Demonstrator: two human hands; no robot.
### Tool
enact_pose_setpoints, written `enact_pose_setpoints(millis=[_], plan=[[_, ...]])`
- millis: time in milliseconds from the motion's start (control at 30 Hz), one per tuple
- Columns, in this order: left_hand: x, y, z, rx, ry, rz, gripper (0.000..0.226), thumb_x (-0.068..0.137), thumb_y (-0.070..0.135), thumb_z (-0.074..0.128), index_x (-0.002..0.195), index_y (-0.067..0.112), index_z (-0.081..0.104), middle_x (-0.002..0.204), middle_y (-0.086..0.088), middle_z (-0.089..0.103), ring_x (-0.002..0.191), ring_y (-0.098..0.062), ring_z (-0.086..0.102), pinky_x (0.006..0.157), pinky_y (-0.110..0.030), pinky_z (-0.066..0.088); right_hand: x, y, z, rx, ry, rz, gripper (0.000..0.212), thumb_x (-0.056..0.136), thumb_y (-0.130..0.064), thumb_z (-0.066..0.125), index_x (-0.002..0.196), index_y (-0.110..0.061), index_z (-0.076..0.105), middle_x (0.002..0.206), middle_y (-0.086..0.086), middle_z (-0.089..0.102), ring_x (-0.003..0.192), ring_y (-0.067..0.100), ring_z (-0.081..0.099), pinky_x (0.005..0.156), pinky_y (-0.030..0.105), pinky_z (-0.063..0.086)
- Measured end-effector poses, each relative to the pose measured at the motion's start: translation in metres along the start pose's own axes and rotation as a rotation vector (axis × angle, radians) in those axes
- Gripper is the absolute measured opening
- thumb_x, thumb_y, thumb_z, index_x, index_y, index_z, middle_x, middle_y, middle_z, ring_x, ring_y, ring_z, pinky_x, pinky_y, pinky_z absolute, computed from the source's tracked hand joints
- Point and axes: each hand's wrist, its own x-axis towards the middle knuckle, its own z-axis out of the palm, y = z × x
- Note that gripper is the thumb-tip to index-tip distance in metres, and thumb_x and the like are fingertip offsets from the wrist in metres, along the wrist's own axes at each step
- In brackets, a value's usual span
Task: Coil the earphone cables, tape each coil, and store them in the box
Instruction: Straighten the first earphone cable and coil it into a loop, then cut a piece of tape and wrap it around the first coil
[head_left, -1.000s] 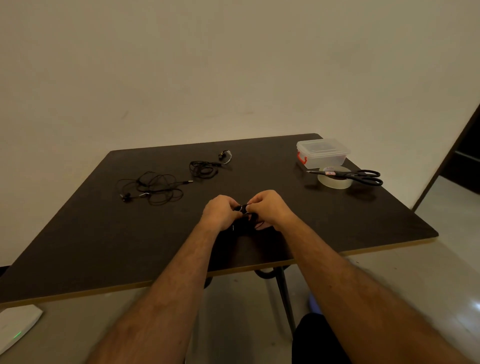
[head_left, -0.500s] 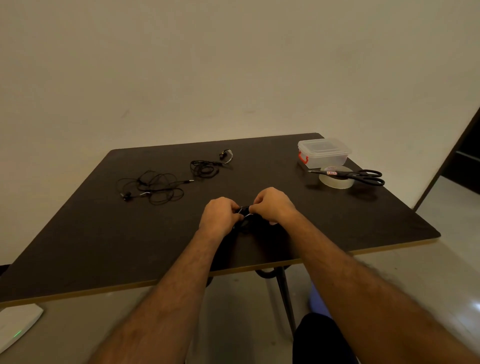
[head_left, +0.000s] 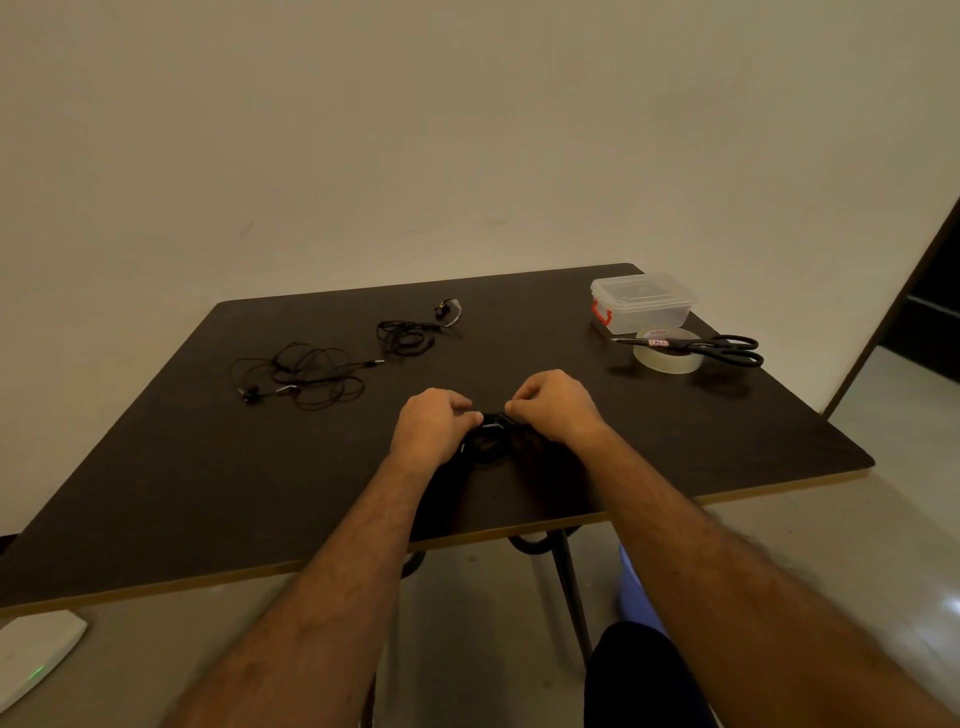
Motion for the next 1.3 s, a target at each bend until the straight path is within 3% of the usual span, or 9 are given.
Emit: enact_pose_setpoints(millis=[100,333,467,633,1067,1300], plan=[[-0.002,0.0,0.0,-0.002,0.061,0.022,0.031,0.098,0.032,0.058,0.125,0.018,0.067,0.123,0.0,0.068,0.115,-0.015,0.059,0.087,-0.024,0.042,-0.001,0.001,-0.001,0.022,0.039,-0.003,0.01,0.092,-0.032,0.065,0.097,-0.024,0.068,0.09,-0.008,0.064,0.086,0.008,0.062,0.084,0.036,0.056],[-0.003,0.006,0.0,-0.027,0.162,0.05,0.028,0.098,0.03,0.057,0.121,0.019,0.069,0.121,0.002,0.069,0.112,-0.013,0.06,0.087,-0.025,0.044,-0.004,0.008,-0.006,0.043,0.096,-0.009,0.01,0.093,-0.028,0.064,0.101,-0.022,0.067,0.097,-0.005,0.066,0.09,0.007,0.061,0.084,0.032,0.053],[-0.004,0.016,0.002,0.018,0.144,0.051,0.028,0.098,0.034,0.057,0.121,0.023,0.068,0.115,0.004,0.069,0.09,-0.006,0.06,0.071,-0.02,0.041,-0.006,0.01,-0.008,0.037,0.087,-0.02,0.01,0.093,-0.027,0.065,0.101,-0.023,0.067,0.099,-0.006,0.065,0.091,0.007,0.061,0.087,0.033,0.054],[-0.005,0.013,0.001,0.02,0.17,0.04,0.026,0.097,0.034,0.059,0.119,0.023,0.069,0.116,0.004,0.07,0.106,-0.012,0.061,0.081,-0.028,0.046,-0.009,0.013,-0.007,0.048,0.09,-0.032,0.009,0.093,-0.027,0.065,0.101,-0.023,0.067,0.099,-0.006,0.066,0.091,0.006,0.06,0.087,0.033,0.054],[-0.003,0.041,0.012,0.015,0.179,0.148,0.024,0.097,0.034,0.059,0.116,0.024,0.069,0.112,0.006,0.07,0.097,-0.006,0.058,0.083,-0.028,0.049,-0.011,0.036,-0.035,-0.008,0.144,-0.039,0.011,0.093,-0.021,0.064,0.103,-0.024,0.067,0.101,-0.006,0.064,0.096,0.007,0.059,0.092,0.034,0.053],[0.012,0.094,0.039,-0.005,0.1,0.24,0.022,0.097,0.032,0.059,0.115,0.023,0.07,0.11,0.007,0.068,0.097,-0.005,0.057,0.087,-0.028,0.048,0.002,0.096,-0.122,-0.233,0.376,0.01,0.018,0.094,-0.015,0.058,0.104,-0.017,0.073,0.104,0.005,0.071,0.095,0.02,0.065,0.091,0.041,0.054]])
